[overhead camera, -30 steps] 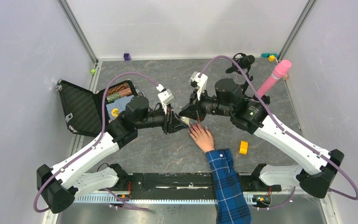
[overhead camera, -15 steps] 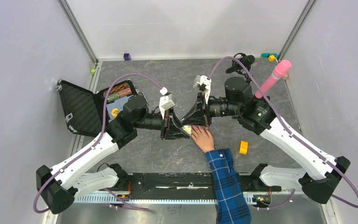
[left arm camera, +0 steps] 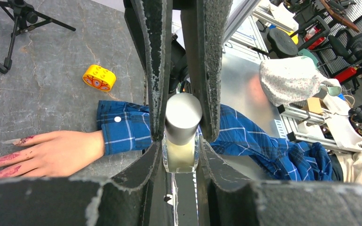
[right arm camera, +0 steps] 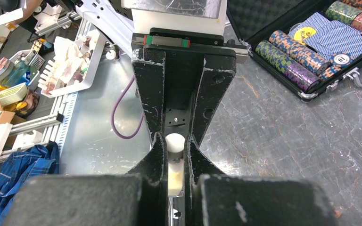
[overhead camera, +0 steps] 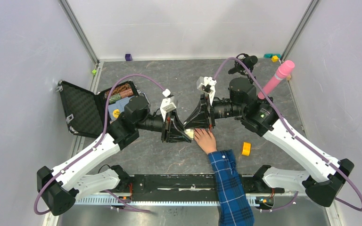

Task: Paint the nails
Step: Unscrew the nail polish bottle.

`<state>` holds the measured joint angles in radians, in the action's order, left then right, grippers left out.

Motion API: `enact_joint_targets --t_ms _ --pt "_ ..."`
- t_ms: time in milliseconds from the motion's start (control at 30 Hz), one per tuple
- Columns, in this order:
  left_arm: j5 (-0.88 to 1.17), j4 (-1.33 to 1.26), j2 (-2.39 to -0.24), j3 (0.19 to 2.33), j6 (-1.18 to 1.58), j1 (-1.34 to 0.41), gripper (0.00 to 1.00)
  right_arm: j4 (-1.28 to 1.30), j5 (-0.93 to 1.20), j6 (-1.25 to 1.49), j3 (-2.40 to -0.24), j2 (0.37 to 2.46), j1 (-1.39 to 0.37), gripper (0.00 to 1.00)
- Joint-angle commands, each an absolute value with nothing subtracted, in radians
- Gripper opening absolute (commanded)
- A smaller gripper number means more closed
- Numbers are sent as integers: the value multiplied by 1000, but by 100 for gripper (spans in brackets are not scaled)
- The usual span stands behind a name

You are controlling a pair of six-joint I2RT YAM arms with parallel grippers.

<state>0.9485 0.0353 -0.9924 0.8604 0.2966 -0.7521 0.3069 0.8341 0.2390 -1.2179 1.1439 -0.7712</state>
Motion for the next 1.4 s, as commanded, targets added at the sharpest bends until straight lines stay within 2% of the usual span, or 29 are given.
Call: enact_joint_targets --t_ms 0,100,167,267,333,533,700,1067,1367 --pt "938 28 -1004 887 279 -772 2 147 828 239 -1221 1126 -776 14" --pt "867 28 -993 887 274 -772 2 158 782 237 -1218 1115 -761 49" --pt "821 38 -986 884 260 -772 2 168 746 238 -1218 1106 -744 64" --pt "751 55 -972 879 247 -772 2 179 683 245 -1214 1091 -716 77" --pt "673 70 -958 877 243 -772 2 184 651 253 -1209 1084 -707 81" --pt "430 126 -930 884 253 -771 2 219 462 320 -1201 1084 -703 78" --pt "327 166 -957 899 284 -770 2 206 380 402 -1170 1092 -708 62" --pt "361 128 -1005 910 318 -769 2 213 310 399 -1149 1123 -780 48" --pt "377 122 -1007 902 322 -769 2 232 275 378 -1160 1152 -814 45"
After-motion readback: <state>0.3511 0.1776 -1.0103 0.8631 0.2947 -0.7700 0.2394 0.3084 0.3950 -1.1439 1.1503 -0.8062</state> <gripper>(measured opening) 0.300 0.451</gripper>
